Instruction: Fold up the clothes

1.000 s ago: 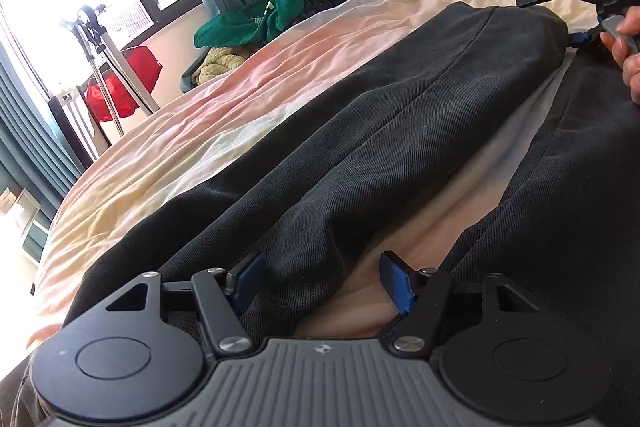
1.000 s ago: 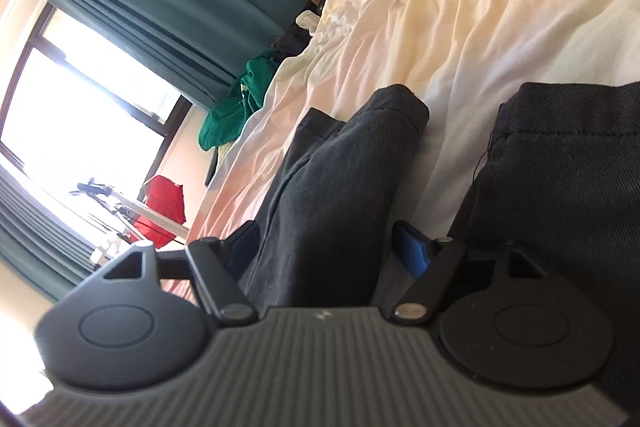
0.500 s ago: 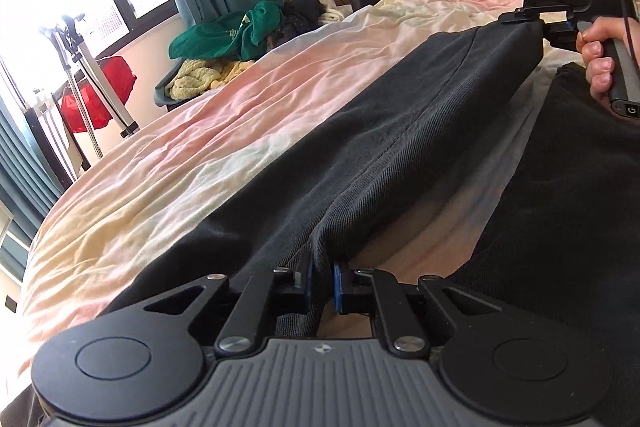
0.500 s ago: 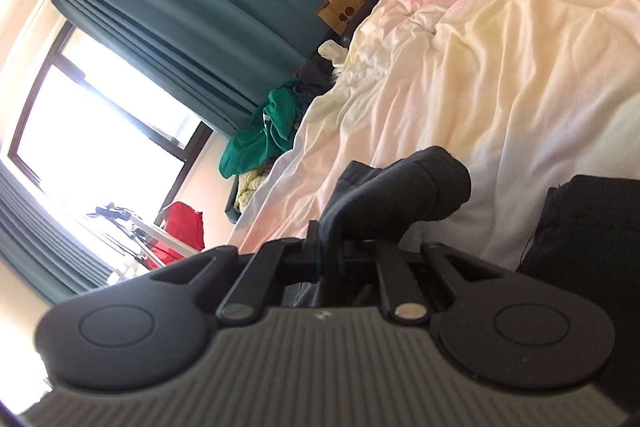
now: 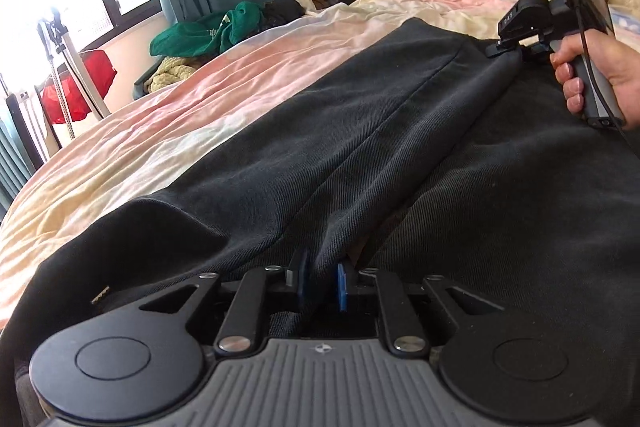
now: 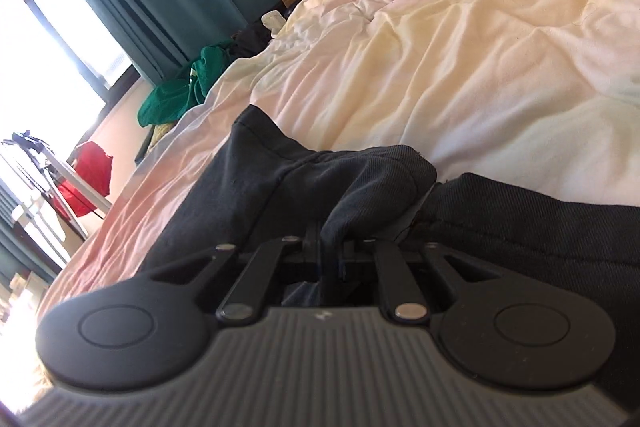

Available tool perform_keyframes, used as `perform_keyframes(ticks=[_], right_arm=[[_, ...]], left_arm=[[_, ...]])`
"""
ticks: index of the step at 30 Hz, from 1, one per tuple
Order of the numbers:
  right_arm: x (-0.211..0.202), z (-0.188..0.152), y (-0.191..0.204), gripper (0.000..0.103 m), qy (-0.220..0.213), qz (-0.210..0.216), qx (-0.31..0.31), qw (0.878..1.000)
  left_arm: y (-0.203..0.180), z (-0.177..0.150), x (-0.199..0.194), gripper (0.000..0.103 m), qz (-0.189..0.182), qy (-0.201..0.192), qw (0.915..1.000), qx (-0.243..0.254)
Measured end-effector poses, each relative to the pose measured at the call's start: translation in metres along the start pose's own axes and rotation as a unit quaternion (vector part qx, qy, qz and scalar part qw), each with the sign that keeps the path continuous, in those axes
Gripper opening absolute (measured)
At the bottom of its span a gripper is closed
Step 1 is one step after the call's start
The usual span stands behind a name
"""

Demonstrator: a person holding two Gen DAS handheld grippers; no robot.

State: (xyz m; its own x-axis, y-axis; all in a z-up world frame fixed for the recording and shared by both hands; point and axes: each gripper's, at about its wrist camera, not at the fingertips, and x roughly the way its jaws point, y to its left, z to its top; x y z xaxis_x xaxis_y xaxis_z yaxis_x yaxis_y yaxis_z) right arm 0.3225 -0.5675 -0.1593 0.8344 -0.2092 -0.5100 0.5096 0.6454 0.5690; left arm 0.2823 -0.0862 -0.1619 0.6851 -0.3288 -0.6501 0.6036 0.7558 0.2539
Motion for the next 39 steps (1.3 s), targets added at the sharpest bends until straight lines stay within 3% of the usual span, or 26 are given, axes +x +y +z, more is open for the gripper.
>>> perform_keyframes(ticks=[1, 3, 6, 9, 11, 13, 15, 17, 20, 22, 25, 26, 28, 30, 32, 33, 36, 39], right_arm=[[-0.002, 0.0, 0.002, 0.013, -0.002, -0.002, -0.006, 1.0], [-0.006, 0.0, 0.006, 0.014, -0.005, -0.006, -0.017, 1.0], [-0.019, -0.001, 0.01, 0.022, -0.003, -0.018, -0.028, 0.999], [-0.04, -0.001, 0.012, 0.031, 0.007, -0.025, -0.031, 0.999], [-0.058, -0.001, 0.015, 0.038, 0.009, -0.026, -0.038, 0.999], [-0.078, 0.0, 0.017, 0.048, 0.005, -0.022, -0.035, 0.999], [-0.097, 0.0, 0.018, 0.053, 0.004, -0.01, -0.025, 1.0], [-0.115, -0.003, 0.019, 0.058, 0.008, 0.009, -0.021, 1.0], [-0.141, -0.01, 0.019, 0.058, 0.014, 0.018, -0.027, 0.999], [-0.154, -0.015, 0.017, 0.058, 0.026, 0.017, -0.028, 0.999], [-0.168, -0.018, 0.011, 0.058, 0.034, 0.016, -0.014, 0.999], [-0.173, -0.019, 0.008, 0.058, 0.035, 0.016, -0.006, 0.999], [-0.183, -0.019, 0.001, 0.058, 0.034, 0.019, 0.014, 0.999], [-0.191, -0.02, -0.005, 0.06, 0.03, 0.018, 0.032, 0.999], [-0.198, -0.021, -0.011, 0.072, 0.022, 0.015, 0.047, 0.999], [-0.202, -0.021, -0.014, 0.073, 0.017, 0.012, 0.054, 0.998], [-0.213, -0.018, -0.028, 0.073, -0.009, -0.009, 0.08, 0.997], [-0.225, -0.014, -0.048, 0.073, -0.056, -0.055, 0.125, 0.989]], left_arm=[[0.004, 0.001, -0.009, 0.025, 0.0, -0.004, 0.9996, -0.027], [0.011, -0.002, -0.029, 0.041, -0.005, -0.014, 0.9966, -0.081], [0.024, -0.018, -0.072, 0.049, -0.01, -0.026, 0.9875, -0.155], [0.05, -0.045, -0.127, 0.061, 0.019, -0.013, 0.9691, -0.245], [0.073, -0.066, -0.166, 0.064, 0.049, 0.006, 0.9483, -0.313], [0.099, -0.093, -0.21, 0.067, 0.071, 0.015, 0.9193, -0.387], [0.126, -0.123, -0.258, 0.08, 0.094, 0.013, 0.8827, -0.46], [0.15, -0.154, -0.306, 0.081, 0.12, 0.004, 0.8417, -0.527], [0.178, -0.193, -0.361, 0.089, 0.173, 0.003, 0.798, -0.577], [0.192, -0.218, -0.385, 0.09, 0.19, 0.013, 0.767, -0.613], [0.205, -0.245, -0.398, 0.092, 0.197, 0.024, 0.7569, -0.623], [0.208, -0.255, -0.4, 0.092, 0.202, 0.034, 0.7486, -0.631], [0.216, -0.273, -0.403, 0.092, 0.202, 0.034, 0.7248, -0.658], [0.221, -0.289, -0.398, 0.092, 0.194, 0.038, 0.6946, -0.692], [0.223, -0.303, -0.39, 0.088, 0.184, 0.05, 0.6629, -0.724], [0.224, -0.308, -0.388, 0.085, 0.175, 0.052, 0.6535, -0.734], [0.225, -0.317, -0.381, 0.085, 0.153, 0.045, 0.6465, -0.746], [0.225, -0.321, -0.373, 0.084, 0.136, 0.041, 0.6432, -0.752]])
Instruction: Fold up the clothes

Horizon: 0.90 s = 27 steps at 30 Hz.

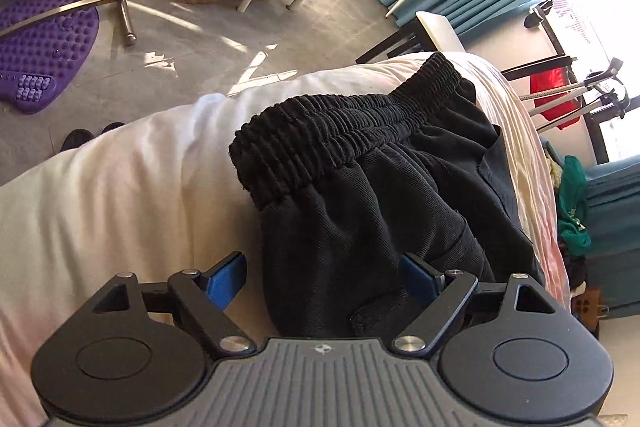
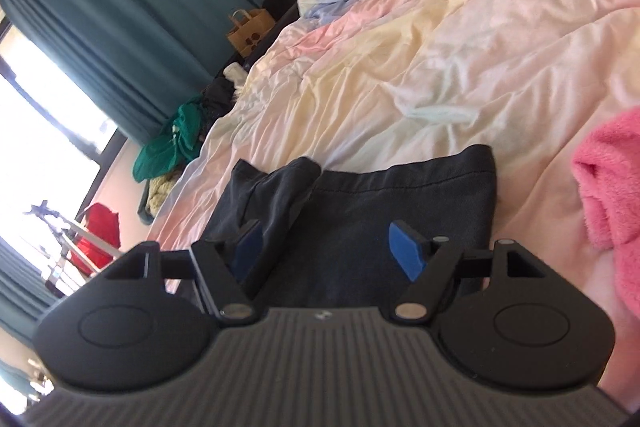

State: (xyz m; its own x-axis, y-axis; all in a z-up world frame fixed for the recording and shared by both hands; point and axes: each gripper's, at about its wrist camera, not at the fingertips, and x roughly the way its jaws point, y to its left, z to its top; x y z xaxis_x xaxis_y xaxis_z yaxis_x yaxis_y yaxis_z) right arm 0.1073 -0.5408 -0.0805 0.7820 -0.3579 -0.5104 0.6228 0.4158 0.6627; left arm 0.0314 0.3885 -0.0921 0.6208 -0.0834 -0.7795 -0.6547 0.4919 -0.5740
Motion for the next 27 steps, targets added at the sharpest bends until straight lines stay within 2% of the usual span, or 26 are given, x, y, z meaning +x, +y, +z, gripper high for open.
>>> perform_keyframes(ticks=[3, 5, 8, 12, 15, 22, 26, 27], right_arm=[[-0.006, 0.007, -0.025, 0.073, -0.043, -0.061, 0.042, 0.996], [0.0, 0.009, -0.043, 0.073, -0.039, -0.091, 0.071, 0.993], [0.023, 0.007, -0.067, 0.073, 0.012, -0.088, 0.11, 0.99], [0.042, -0.001, -0.063, 0.073, 0.053, -0.096, 0.079, 0.991], [0.046, -0.008, -0.057, 0.073, 0.061, -0.087, 0.083, 0.991], [0.052, -0.023, -0.024, 0.072, 0.097, -0.012, 0.072, 0.993], [0.05, -0.024, -0.014, 0.072, 0.096, 0.011, 0.055, 0.994], [0.05, -0.024, -0.014, 0.066, 0.096, 0.015, 0.053, 0.994]], left_arm=[[0.003, -0.001, -0.001, 0.084, -0.02, -0.014, 0.9997, -0.005], [0.008, -0.001, -0.002, 0.085, -0.032, -0.022, 0.9991, -0.019], [0.012, 0.002, 0.004, 0.085, -0.043, -0.007, 0.9985, -0.032], [0.015, 0.002, 0.011, 0.082, -0.055, 0.007, 0.998, -0.032], [0.01, 0.002, 0.01, 0.082, -0.043, -0.002, 0.9989, -0.021], [-0.006, 0.001, 0.018, 0.082, -0.025, 0.004, 0.9997, 0.006], [-0.003, 0.002, 0.018, 0.082, -0.035, 0.003, 0.9993, -0.008], [-0.002, 0.002, 0.019, 0.082, -0.038, 0.003, 0.9992, -0.014]])
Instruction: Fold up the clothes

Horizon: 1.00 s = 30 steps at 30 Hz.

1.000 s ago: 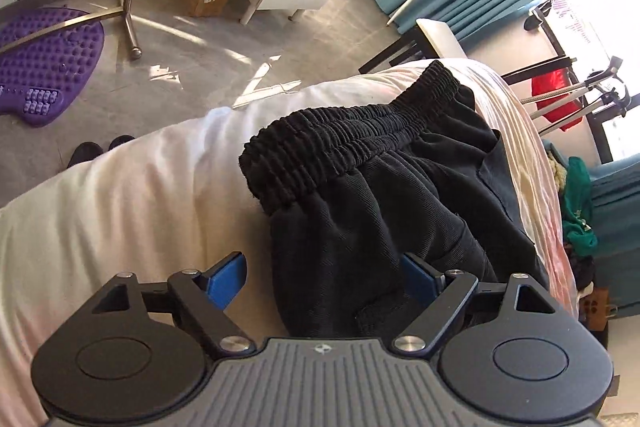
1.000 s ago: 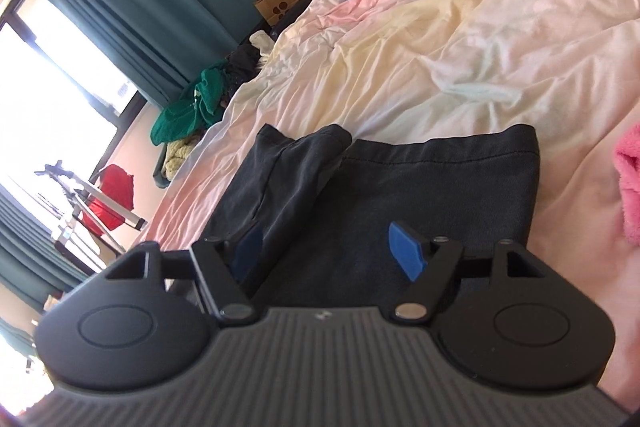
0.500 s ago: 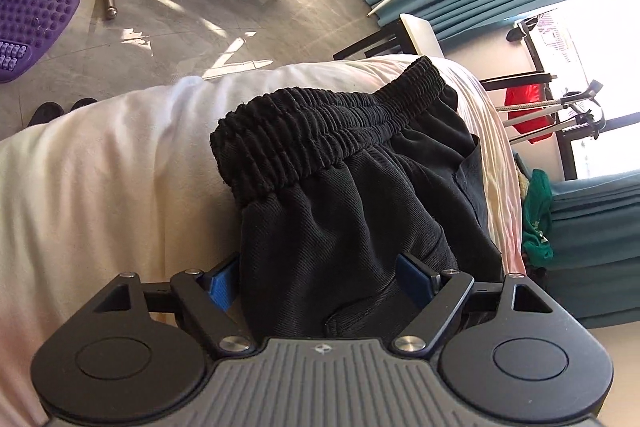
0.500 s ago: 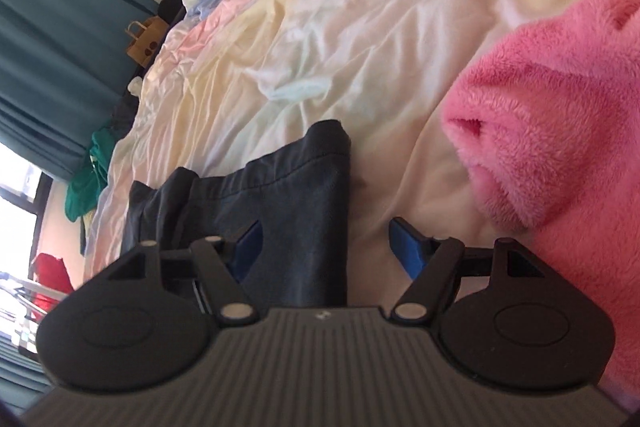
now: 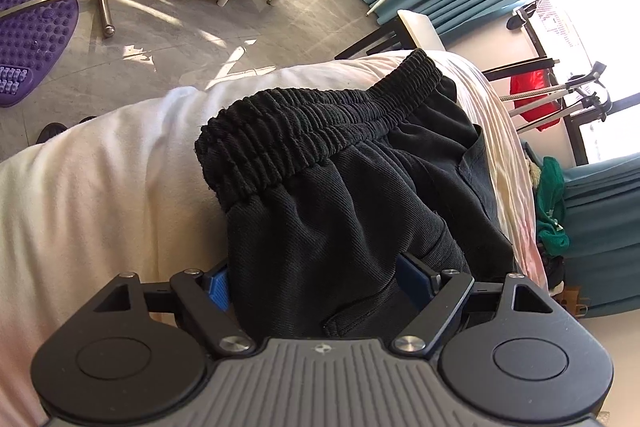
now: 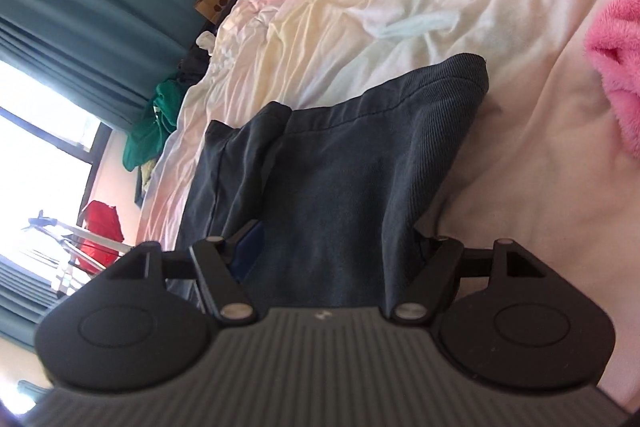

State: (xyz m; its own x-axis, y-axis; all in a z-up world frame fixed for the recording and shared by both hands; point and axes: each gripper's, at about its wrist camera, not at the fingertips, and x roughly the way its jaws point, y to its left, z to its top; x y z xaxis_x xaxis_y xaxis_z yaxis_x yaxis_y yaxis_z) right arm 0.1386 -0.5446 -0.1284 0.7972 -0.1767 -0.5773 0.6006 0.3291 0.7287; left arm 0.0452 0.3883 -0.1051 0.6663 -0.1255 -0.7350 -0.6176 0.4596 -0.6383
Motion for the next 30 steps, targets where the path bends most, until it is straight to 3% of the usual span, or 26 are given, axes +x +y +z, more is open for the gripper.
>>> perform_keyframes(ticks=[2, 4, 6, 7, 13, 16, 21, 24, 26, 28, 30], right_arm=[[0.002, 0.001, -0.002, 0.058, 0.003, -0.006, -0.003, 1.0], [0.005, 0.001, -0.007, 0.031, 0.012, -0.017, 0.009, 1.0], [0.004, 0.002, -0.012, 0.012, 0.01, -0.017, 0.022, 1.0], [0.003, 0.002, -0.015, 0.008, 0.01, -0.017, 0.029, 0.999], [-0.011, 0.007, -0.004, 0.007, -0.021, 0.015, 0.004, 1.0], [-0.022, 0.008, 0.008, 0.007, -0.043, 0.047, -0.016, 0.998], [-0.019, 0.011, 0.013, 0.007, -0.039, 0.049, -0.026, 0.998], [-0.01, 0.012, -0.001, 0.007, -0.021, 0.04, 0.014, 0.999], [-0.005, 0.013, -0.01, 0.007, -0.012, 0.041, 0.04, 0.998], [-0.003, 0.013, -0.012, 0.007, -0.008, 0.039, 0.044, 0.998], [-0.001, 0.011, -0.01, 0.007, -0.008, 0.035, 0.036, 0.999]], left_arm=[[0.003, 0.001, 0.004, 0.082, -0.004, 0.004, 0.9998, -0.017], [0.004, 0.001, 0.01, 0.082, -0.011, 0.013, 0.9995, -0.027], [0.004, 0.001, 0.016, 0.082, -0.022, 0.024, 0.9989, -0.032], [0.002, 0.0, 0.018, 0.081, -0.03, 0.025, 0.9987, -0.032], [-0.005, -0.004, 0.012, 0.079, -0.079, 0.013, 0.9965, -0.023], [-0.004, -0.005, 0.006, 0.066, -0.069, -0.011, 0.997, -0.032], [-0.004, -0.002, 0.019, 0.067, -0.06, 0.014, 0.9971, -0.045], [-0.011, -0.004, 0.03, 0.067, -0.039, 0.044, 0.998, -0.022], [-0.018, -0.006, 0.035, 0.065, -0.028, 0.044, 0.9986, 0.002], [-0.025, -0.008, 0.038, 0.056, -0.024, 0.036, 0.9986, 0.031], [-0.026, -0.009, 0.038, 0.033, -0.025, 0.029, 0.9986, 0.035]])
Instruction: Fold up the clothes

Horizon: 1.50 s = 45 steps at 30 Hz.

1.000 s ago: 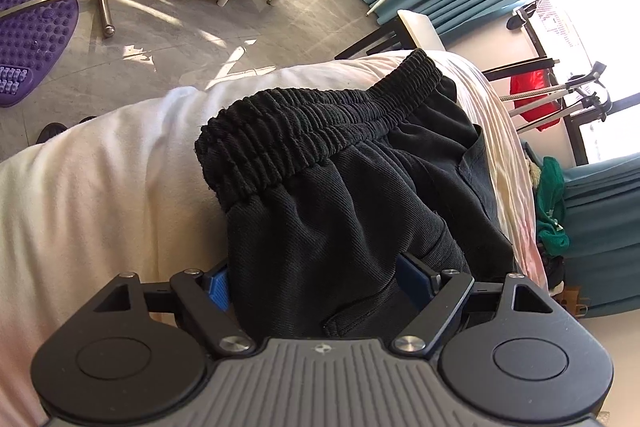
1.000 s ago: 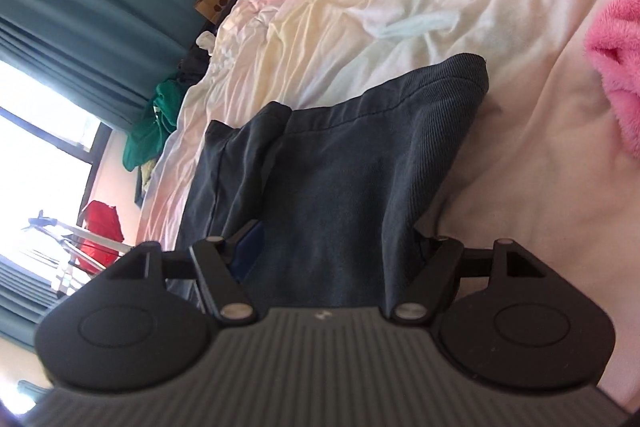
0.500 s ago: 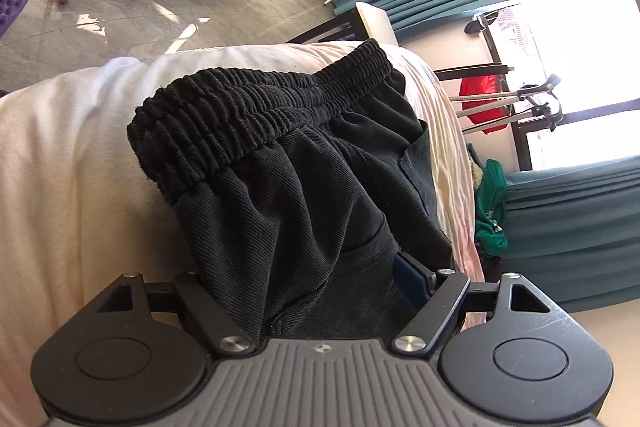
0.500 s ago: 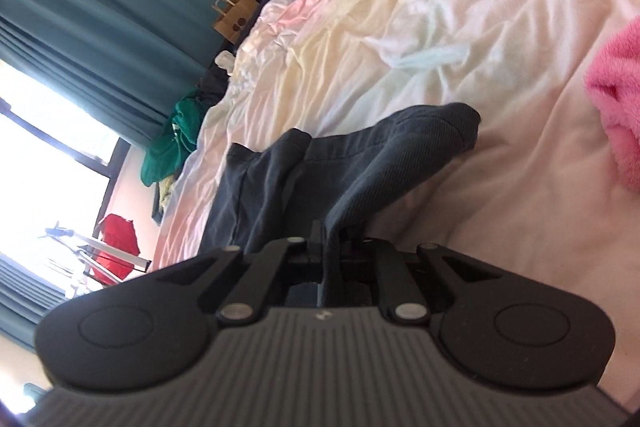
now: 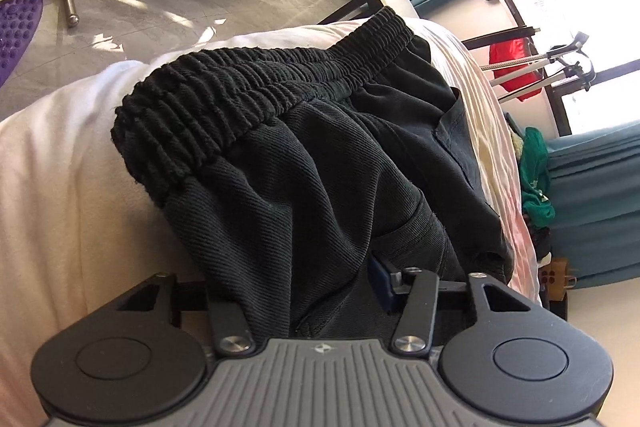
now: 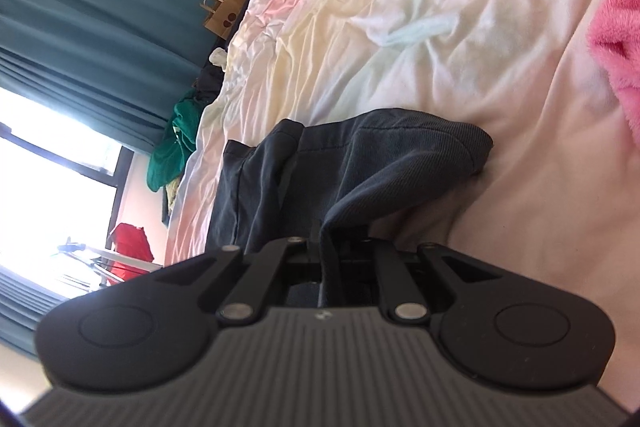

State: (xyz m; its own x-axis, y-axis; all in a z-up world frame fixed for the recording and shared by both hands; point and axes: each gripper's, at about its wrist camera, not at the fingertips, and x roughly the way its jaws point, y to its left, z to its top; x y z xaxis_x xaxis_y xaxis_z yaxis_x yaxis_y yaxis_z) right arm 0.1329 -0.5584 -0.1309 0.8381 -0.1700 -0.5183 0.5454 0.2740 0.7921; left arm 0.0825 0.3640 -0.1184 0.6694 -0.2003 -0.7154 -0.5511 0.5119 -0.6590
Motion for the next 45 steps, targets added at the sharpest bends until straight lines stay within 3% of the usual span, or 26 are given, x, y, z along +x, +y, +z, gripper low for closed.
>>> perform_keyframes(ticks=[1, 2, 3, 9, 15, 17, 20, 26, 32, 36, 40, 45], right_arm=[[0.001, -0.001, 0.001, 0.007, -0.001, -0.002, -0.006, 1.0], [0.001, -0.002, 0.003, 0.007, -0.002, -0.006, -0.013, 1.0], [0.0, -0.002, 0.005, 0.007, -0.007, -0.012, -0.018, 1.0], [-0.014, -0.004, 0.01, 0.007, -0.037, -0.009, -0.032, 0.999], [-0.038, 0.001, 0.023, 0.006, -0.047, 0.0, -0.072, 0.996], [-0.052, 0.005, 0.024, 0.006, -0.053, 0.018, -0.068, 0.996], [-0.071, 0.01, 0.029, 0.006, -0.06, 0.034, -0.088, 0.994], [-0.06, 0.022, 0.078, 0.006, -0.058, 0.056, -0.113, 0.99], [0.013, 0.023, 0.174, 0.006, -0.061, 0.043, -0.167, 0.983], [0.097, 0.02, 0.22, 0.007, -0.053, 0.005, -0.201, 0.978], [0.189, 0.009, 0.232, 0.007, -0.027, -0.042, -0.224, 0.973], [0.278, -0.006, 0.221, 0.007, 0.004, -0.084, -0.25, 0.965]], left_arm=[[0.001, 0.0, -0.001, 0.028, -0.004, -0.003, 1.0, -0.001], [0.002, 0.0, -0.002, 0.013, -0.009, -0.005, 0.9999, -0.003], [0.002, 0.0, -0.003, 0.009, -0.01, -0.011, 0.9999, 0.001], [-0.006, -0.003, -0.031, 0.006, -0.056, -0.076, 0.9955, 0.006], [0.01, -0.007, -0.081, 0.005, -0.134, -0.104, 0.982, -0.084], [0.014, -0.01, -0.105, 0.005, -0.157, -0.112, 0.9768, -0.092], [0.013, -0.011, -0.136, 0.005, -0.172, -0.124, 0.9744, -0.074], [-0.025, 0.018, -0.132, 0.005, -0.156, -0.12, 0.9791, -0.053], [-0.084, 0.09, -0.056, 0.006, -0.156, -0.114, 0.9784, -0.074], [-0.133, 0.136, 0.022, 0.006, -0.109, -0.118, 0.9858, -0.048], [-0.164, 0.174, 0.107, 0.006, -0.063, -0.098, 0.9925, -0.035], [-0.176, 0.194, 0.187, 0.007, -0.028, -0.076, 0.9967, -0.005]])
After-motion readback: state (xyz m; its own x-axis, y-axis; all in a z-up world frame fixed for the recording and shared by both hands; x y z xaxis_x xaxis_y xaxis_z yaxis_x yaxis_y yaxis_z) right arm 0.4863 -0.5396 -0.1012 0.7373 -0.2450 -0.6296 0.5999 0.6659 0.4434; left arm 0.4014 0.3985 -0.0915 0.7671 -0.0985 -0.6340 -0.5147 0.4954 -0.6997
